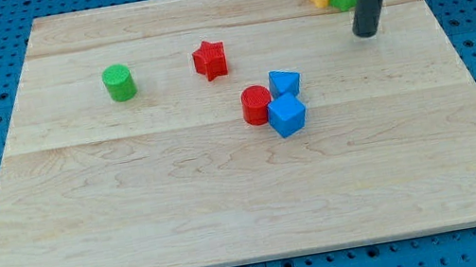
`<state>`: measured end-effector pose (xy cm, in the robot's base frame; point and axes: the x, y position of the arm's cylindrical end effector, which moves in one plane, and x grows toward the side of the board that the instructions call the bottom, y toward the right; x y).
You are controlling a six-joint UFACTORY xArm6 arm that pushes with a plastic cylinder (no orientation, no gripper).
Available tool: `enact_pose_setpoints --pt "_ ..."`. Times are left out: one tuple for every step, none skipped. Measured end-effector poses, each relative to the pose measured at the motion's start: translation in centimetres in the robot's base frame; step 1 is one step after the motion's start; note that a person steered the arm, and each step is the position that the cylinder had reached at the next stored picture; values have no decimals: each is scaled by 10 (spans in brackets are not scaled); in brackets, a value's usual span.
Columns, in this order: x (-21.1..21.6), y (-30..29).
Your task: Push your arm towards the green circle
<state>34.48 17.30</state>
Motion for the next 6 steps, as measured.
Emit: enact_pose_setpoints --pt "13 -66" --pt "22 -119" --pt "39 -166" --pt "49 -225" --pt "49 -298" --pt "48 -336"
